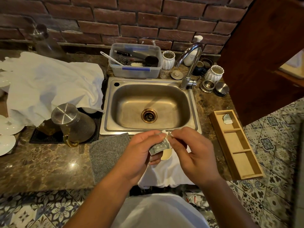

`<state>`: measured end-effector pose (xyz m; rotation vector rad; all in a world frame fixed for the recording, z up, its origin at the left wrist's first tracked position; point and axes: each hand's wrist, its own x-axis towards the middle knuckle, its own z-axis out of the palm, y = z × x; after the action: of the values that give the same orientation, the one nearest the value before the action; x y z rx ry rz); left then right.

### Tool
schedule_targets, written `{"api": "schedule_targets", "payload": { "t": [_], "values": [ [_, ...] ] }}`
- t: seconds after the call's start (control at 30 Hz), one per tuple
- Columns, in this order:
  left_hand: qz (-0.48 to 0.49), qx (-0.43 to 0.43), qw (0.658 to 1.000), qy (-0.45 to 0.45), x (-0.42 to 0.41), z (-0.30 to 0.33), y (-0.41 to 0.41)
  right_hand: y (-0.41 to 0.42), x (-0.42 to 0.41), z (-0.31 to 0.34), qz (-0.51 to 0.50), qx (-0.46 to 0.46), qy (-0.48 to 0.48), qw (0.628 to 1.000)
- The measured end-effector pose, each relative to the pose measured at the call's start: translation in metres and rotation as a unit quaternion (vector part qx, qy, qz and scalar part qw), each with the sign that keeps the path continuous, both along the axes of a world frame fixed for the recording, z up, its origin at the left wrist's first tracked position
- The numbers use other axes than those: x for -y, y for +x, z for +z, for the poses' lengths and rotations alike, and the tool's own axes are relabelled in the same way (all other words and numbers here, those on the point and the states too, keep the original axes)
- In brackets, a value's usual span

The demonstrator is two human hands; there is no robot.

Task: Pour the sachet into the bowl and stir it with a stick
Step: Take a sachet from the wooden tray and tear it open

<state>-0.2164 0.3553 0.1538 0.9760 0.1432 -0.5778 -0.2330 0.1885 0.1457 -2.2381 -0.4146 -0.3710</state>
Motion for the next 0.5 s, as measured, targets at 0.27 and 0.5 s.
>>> {"api": "schedule_targets", "payload": {
  "t": [0.27, 0.5],
  "values": [
    [-0.104, 0.14, 0.972, 0.159, -0.018, -0.001, 0.002, -0.001, 0.018, 0.029, 0.144, -0.316, 0.121, 0.93],
    [-0.076, 0.082, 0.993, 0.04, -0.017, 0.002, 0.002, 0.0, 0.013, 0.034, 0.127, -0.295, 0.14, 0.937]
  ]
}}
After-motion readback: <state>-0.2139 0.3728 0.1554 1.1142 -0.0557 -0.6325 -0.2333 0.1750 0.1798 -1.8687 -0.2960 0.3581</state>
